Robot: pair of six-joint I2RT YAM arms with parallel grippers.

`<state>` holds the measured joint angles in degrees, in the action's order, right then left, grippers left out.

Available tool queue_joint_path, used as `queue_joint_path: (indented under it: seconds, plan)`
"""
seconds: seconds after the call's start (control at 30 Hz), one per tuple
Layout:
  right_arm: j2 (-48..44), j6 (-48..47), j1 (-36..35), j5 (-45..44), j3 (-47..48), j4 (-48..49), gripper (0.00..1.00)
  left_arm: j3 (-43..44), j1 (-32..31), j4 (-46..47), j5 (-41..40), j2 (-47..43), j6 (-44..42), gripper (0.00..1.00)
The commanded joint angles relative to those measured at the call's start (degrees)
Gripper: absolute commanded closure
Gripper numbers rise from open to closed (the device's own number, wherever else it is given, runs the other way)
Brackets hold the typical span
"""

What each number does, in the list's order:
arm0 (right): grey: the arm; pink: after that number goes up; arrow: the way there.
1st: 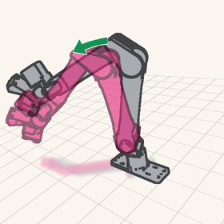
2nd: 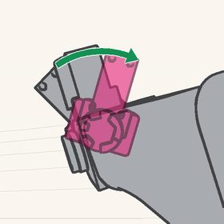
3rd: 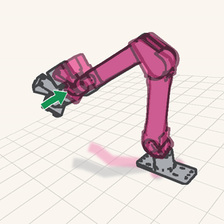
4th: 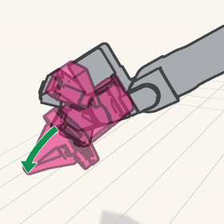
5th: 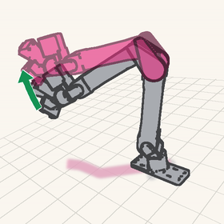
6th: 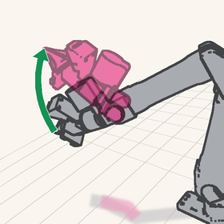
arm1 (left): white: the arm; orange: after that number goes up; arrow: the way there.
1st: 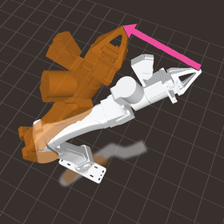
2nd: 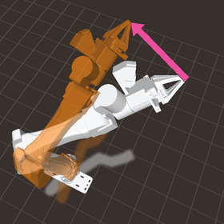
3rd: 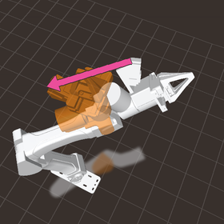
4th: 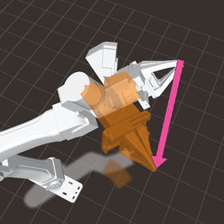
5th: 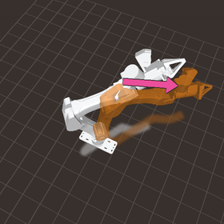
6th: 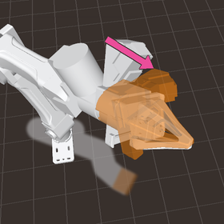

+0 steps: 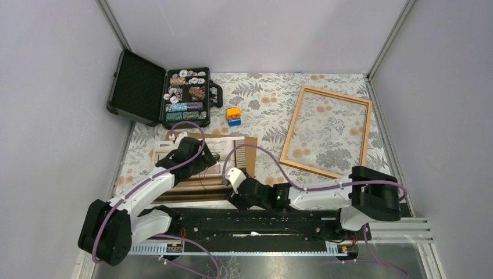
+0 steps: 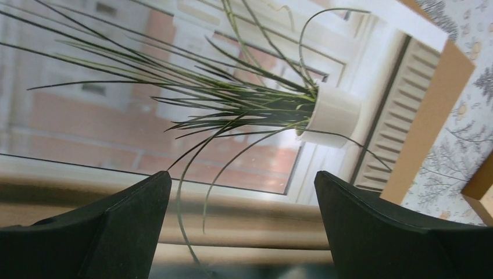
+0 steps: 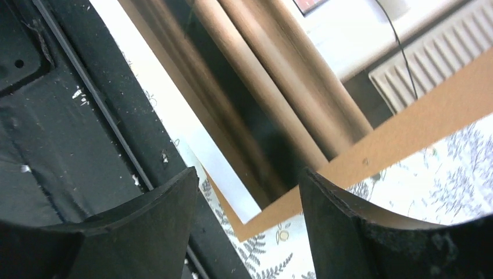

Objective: Put the photo into the frame

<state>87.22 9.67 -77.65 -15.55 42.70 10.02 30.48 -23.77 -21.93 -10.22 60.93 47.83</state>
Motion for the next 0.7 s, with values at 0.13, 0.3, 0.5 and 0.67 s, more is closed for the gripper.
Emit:
queue_joint_path:
  seconds: [0.13, 0.3, 0.5, 0.67]
  plan:
    - [9.9, -16.7, -4.3, -4.8, 8.9, 6.6, 0.32, -5.0, 0.9, 7.5, 2.3, 1.9, 0.2, 0.01]
    - [14.6, -17.8, -5.5, -3.7, 13.0, 6.5, 0.35, -8.1, 0.9, 10.5, 2.3, 2.4, 1.4, 0.01]
    - [18.2, -18.9, -6.8, -5.0, 15.1, 6.6, 0.35, -9.1, 0.8, 11.6, 2.4, 1.8, 1.4, 0.01]
    - [20.0, -20.2, -7.3, -5.4, 16.1, 6.9, 0.35, -9.3, 0.8, 11.9, 2.5, 1.8, 1.3, 0.01]
